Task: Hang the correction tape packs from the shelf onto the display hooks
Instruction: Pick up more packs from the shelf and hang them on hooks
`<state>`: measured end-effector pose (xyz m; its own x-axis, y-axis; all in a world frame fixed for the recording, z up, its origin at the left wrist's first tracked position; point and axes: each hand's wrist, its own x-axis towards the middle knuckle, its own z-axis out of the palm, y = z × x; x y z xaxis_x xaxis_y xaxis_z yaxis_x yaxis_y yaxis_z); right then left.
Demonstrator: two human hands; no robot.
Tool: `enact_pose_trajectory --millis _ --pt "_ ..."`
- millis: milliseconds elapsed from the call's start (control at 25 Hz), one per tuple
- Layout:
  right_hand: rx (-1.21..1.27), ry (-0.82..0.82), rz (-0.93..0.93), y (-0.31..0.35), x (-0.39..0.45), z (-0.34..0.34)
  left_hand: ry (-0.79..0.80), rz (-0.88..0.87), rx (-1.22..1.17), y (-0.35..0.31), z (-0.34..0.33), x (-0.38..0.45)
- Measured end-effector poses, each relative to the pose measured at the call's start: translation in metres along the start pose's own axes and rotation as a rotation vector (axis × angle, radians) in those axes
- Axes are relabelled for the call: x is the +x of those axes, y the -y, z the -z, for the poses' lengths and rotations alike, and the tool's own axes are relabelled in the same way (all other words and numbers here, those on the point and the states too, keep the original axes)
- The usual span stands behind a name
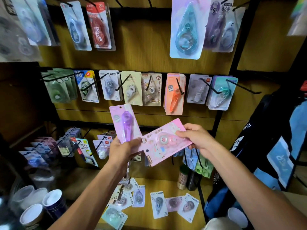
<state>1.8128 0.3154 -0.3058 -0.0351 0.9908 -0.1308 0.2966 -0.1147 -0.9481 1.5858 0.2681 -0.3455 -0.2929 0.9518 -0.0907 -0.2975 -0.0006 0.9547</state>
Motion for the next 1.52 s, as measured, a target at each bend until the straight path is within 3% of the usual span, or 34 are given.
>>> enact_pose_trajectory --millis 120,200,400,520,640,920,1160,1320,1520 --pt "0.352 -0.075 -0.063 -0.019 -0.006 0.002 -0.073 0.018 -0.010 0.006 0.006 0.003" --pt "0.524 -0.041 -0.103 -0.030 -0.013 -0.007 -0.075 0.025 0.021 0.009 0.007 0.003" --pt "0.809 0.058 -0.123 -0.026 -0.031 -0.052 0.038 0.003 -0.030 0.002 0.000 -0.005" --pt "0.559 0.003 -0.043 -0.013 -0.039 -0.076 0.088 -0.044 -0.052 -0.007 0.006 -0.008" --pt "0.212 0.019 0.064 -0.006 -0.043 -0.084 -0.005 -0.120 0.030 -0.017 0.021 -0.005" --pt "0.282 0.034 0.367 -0.003 -0.057 -0.085 -0.011 -0.094 0.051 -0.018 0.037 -0.005" --pt "0.320 -0.201 0.360 0.017 -0.054 -0.089 -0.010 -0.080 0.103 -0.012 0.036 -0.001" --pt "0.381 -0.250 0.333 0.014 -0.059 -0.092 -0.010 -0.097 0.103 -0.016 0.037 0.000" --pt "0.288 -0.294 0.308 0.026 -0.048 -0.095 -0.022 -0.153 0.129 -0.020 0.035 0.003"
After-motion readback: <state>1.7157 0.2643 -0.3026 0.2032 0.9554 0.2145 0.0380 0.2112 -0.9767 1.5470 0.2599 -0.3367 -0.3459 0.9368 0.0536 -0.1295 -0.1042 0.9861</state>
